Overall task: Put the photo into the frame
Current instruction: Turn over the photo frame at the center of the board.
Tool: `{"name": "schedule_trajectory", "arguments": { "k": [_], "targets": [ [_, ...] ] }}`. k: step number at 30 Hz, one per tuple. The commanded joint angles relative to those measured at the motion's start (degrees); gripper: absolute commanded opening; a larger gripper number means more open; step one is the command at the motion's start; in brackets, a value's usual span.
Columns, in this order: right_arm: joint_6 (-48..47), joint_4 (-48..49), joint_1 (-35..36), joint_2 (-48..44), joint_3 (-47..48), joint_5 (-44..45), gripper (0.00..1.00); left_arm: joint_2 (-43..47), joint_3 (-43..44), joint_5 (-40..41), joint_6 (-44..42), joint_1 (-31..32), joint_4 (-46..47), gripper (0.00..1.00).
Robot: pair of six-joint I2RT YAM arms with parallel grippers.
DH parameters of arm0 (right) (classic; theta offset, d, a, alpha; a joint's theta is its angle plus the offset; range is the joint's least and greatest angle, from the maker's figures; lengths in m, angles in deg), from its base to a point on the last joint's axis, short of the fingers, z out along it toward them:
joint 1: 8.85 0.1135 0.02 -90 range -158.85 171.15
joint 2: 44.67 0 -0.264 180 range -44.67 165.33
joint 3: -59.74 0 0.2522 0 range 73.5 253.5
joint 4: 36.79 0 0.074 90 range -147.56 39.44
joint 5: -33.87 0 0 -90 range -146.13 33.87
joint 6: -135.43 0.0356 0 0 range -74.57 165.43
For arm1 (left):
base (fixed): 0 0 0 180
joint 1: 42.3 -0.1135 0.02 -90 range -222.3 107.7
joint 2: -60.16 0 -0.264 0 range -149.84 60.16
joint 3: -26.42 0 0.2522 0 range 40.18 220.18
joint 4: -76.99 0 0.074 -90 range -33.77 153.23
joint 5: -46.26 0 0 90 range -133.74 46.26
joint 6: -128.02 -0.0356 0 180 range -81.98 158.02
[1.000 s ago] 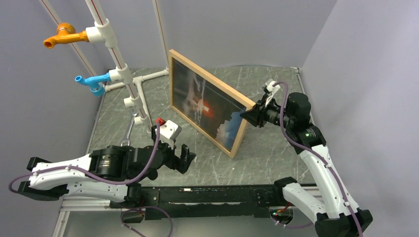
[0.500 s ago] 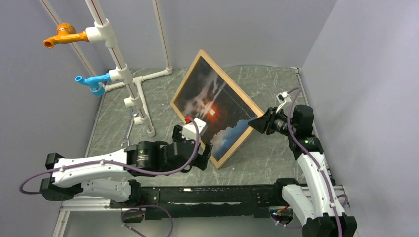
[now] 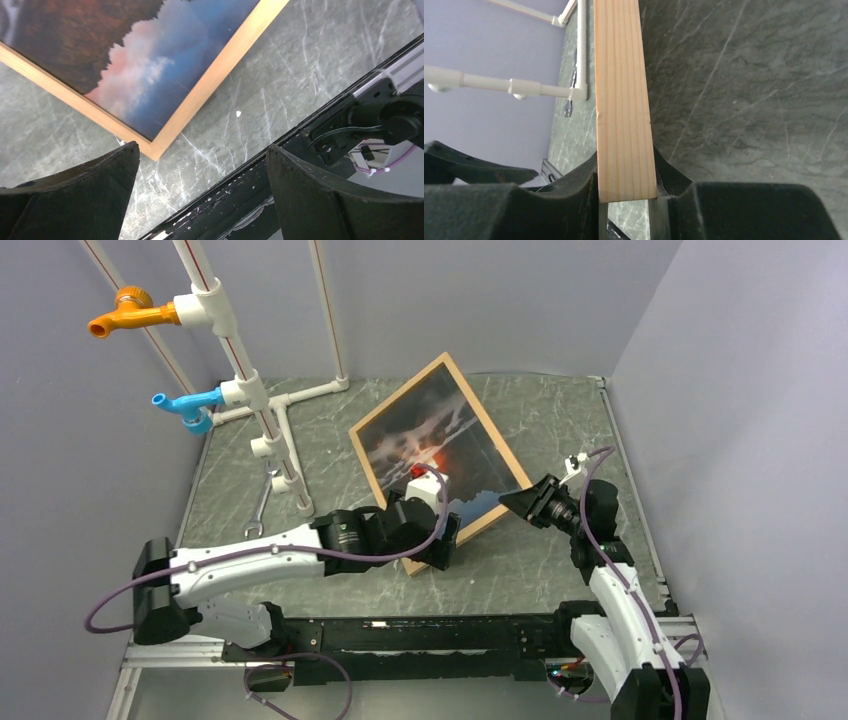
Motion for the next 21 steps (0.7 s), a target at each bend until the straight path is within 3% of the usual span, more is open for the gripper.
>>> {"name": "schedule_trajectory", "arguments": {
  "k": [1, 4, 7, 11, 17, 21],
  "targets": [
    [-7.86, 4.48, -0.03, 4.59, -5.28, 12.26, 0.00, -4.22, 0.70, -5.76, 1.00, -1.91, 1.78, 0.99],
    [-7.17, 8.89, -0.03, 5.11, -9.06, 13.54, 0.00, -5.75, -0.05, -6.67, 1.90, -3.43, 1.10, 0.99],
    [-5.32, 11.30, -0.03, 3.95, -12.34, 16.78, 0.20, -5.78, -1.95, -7.15, 3.23, -5.22, 0.53, 0.99],
    [-3.32, 11.20, -0.03, 2.38, -14.31, 20.50, 0.58, -4.68, -5.12, -7.84, 4.80, -8.36, 0.17, 0.99],
    [-3.38, 9.73, -0.03, 3.41, -13.61, 20.63, 0.86, -2.92, -8.89, -8.51, 5.13, -12.97, -0.58, 0.99],
    [-4.01, 7.08, -0.03, 3.91, -11.59, 20.71, 0.98, -1.27, -11.66, -9.49, 5.30, -15.83, -0.16, 0.99]
  ]
}}
